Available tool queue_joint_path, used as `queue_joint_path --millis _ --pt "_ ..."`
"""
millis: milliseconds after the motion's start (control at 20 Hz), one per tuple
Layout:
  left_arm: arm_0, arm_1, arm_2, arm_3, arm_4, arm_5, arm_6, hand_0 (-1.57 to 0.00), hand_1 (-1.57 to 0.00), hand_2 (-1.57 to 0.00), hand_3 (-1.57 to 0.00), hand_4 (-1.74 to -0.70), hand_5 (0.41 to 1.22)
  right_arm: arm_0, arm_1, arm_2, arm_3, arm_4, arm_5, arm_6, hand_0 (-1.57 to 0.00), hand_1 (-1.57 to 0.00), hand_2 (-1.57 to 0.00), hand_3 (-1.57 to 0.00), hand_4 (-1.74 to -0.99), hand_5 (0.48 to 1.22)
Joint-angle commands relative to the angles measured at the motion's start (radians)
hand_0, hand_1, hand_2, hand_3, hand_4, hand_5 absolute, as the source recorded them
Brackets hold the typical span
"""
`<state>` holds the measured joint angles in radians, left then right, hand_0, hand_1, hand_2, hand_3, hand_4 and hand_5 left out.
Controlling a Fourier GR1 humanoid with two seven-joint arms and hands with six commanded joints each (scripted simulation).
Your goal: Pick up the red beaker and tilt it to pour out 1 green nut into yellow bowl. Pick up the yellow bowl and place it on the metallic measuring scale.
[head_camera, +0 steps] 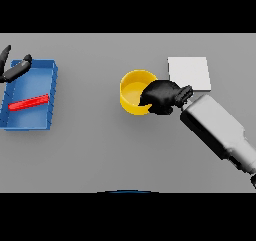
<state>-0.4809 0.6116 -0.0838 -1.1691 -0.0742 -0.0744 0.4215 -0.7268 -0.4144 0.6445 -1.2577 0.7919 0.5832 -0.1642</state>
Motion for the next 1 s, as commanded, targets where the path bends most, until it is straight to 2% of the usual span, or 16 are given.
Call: queue_joint_path --millis 0,100,250,300,400,450,550,650,850,900,950 --pt "-0.003 -0.003 0.004 0.009 0.006 -0.004 -0.005 0.00 0.00 0.00 0.00 -0.78 0.702 0.001 -0.007 -0.006 -0.011 -0.002 0.005 0.007 -1.56 -1.56 -1.45 -1.20 -1.736 1.218" --pt "-0.008 0.001 0.012 0.007 0.017 -0.008 -0.001 0.00 0.00 0.00 0.00 -0.79 0.702 0.008 -0.016 -0.019 -0.042 0.005 0.002 0.060 -1.56 -1.56 -1.45 -1.20 -1.738 1.219" --pt "-0.013 0.000 0.016 0.008 0.025 -0.013 -0.001 0.00 0.00 0.00 0.00 -0.80 0.704 0.017 -0.033 -0.038 -0.095 -0.010 0.019 0.078 -1.57 -1.57 -1.51 -1.18 -1.739 1.219" --pt "-0.007 -0.002 0.016 0.007 0.027 -0.013 -0.005 0.00 0.00 0.00 0.00 -0.80 0.704 0.023 -0.034 -0.052 -0.103 -0.017 0.026 0.105 -1.52 -1.57 -1.52 -1.18 -1.740 1.219" --pt "-0.010 -0.007 0.017 0.010 0.028 -0.009 -0.008 0.00 0.00 0.00 0.00 -0.81 0.710 0.010 -0.061 -0.078 -0.090 -0.016 0.017 0.116 -1.54 -1.57 -1.49 -1.19 -1.740 1.220" --pt "-0.006 -0.009 0.019 0.002 0.032 -0.005 0.006 0.00 0.00 0.00 0.00 -0.82 0.717 -0.003 -0.066 -0.092 -0.072 -0.013 -0.002 0.122 -1.54 -1.57 -1.49 -1.18 -1.740 1.220" --pt "0.004 -0.008 0.022 -0.018 0.039 -0.003 0.021 0.00 0.00 0.00 0.00 -0.83 0.728 -0.021 -0.094 -0.116 -0.033 -0.014 -0.041 0.086 -1.55 -1.57 -1.52 -1.17 -1.741 1.220" --pt "0.000 -0.005 0.022 -0.009 0.035 -0.002 0.030 0.00 0.00 0.00 0.00 -0.84 0.737 -0.029 -0.111 -0.136 0.002 -0.007 -0.086 0.085 -1.56 -1.57 -1.53 -1.16 -1.741 1.221" --pt "0.010 -0.006 0.016 -0.052 0.041 0.000 0.060 0.00 0.00 0.00 0.00 -0.85 0.754 -0.063 -0.128 -0.164 0.121 0.009 -0.155 0.072 -1.57 -1.57 -1.55 -1.16 -1.741 1.221" --pt "0.010 -0.005 0.019 -0.053 0.041 0.004 0.071 0.00 0.00 0.00 0.00 -0.85 0.758 -0.068 -0.136 -0.173 0.159 0.010 -0.174 0.052 -1.57 -1.57 -1.56 -1.15 -1.741 1.221" --pt "0.014 -0.004 0.019 -0.061 0.043 0.005 0.091 0.00 0.00 0.00 0.00 -0.85 0.760 -0.072 -0.133 -0.178 0.186 0.013 -0.186 0.069 -1.57 -1.57 -1.55 -1.15 -1.741 1.221"
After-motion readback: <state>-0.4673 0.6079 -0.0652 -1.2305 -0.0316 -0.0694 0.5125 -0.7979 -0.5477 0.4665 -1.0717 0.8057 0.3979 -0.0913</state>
